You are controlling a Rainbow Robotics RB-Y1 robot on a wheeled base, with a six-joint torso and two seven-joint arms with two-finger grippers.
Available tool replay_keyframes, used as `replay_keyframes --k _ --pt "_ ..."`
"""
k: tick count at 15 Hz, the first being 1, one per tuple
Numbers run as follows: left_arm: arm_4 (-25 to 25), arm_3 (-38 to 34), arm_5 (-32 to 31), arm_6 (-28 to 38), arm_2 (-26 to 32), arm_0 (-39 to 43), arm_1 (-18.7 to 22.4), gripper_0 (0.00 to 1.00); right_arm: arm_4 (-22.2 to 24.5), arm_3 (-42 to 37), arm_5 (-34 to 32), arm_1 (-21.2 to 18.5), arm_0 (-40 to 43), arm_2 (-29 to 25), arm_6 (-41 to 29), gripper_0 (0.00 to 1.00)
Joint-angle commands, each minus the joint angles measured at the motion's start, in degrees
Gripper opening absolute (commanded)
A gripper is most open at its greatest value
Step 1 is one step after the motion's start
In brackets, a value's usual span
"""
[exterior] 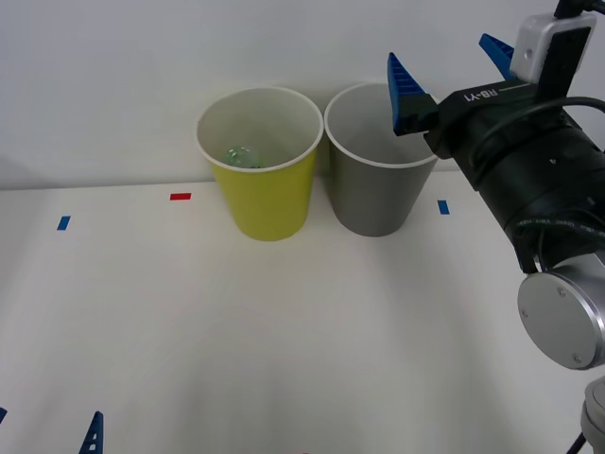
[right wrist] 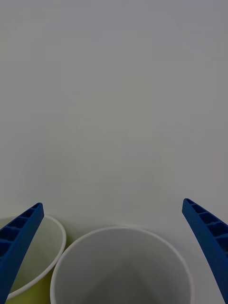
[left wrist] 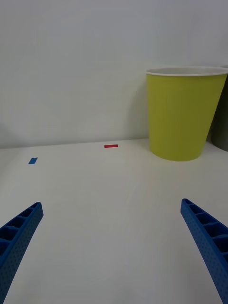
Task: Put cans in the gray bin and PET bottles in the light green bin.
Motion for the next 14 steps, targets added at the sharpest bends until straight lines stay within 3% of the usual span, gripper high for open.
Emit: replay_keyframes --k 1,5,9,14 --pt "0.0 0.0 0.0 0.0 0.0 0.0 0.0 1.0 -0.1 -0.5 -9.2 -2.5 7.6 0.8 -0.1 1.0" --pt "0.0 0.0 0.0 0.0 0.0 0.0 0.0 1.0 -0.4 -0.4 -18.6 -6.4 16.5 1.4 -0.6 1.0" --pt "0.0 0.0 0.0 0.0 0.0 0.0 0.0 1.0 -0.6 -0.4 -24.6 -13.3 23.8 0.7 -0.8 1.0" --pt "0.0 0.0 0.0 0.0 0.0 0.0 0.0 1.0 0.9 -0.3 -31.7 -13.7 31.5 0.7 -0.1 1.0"
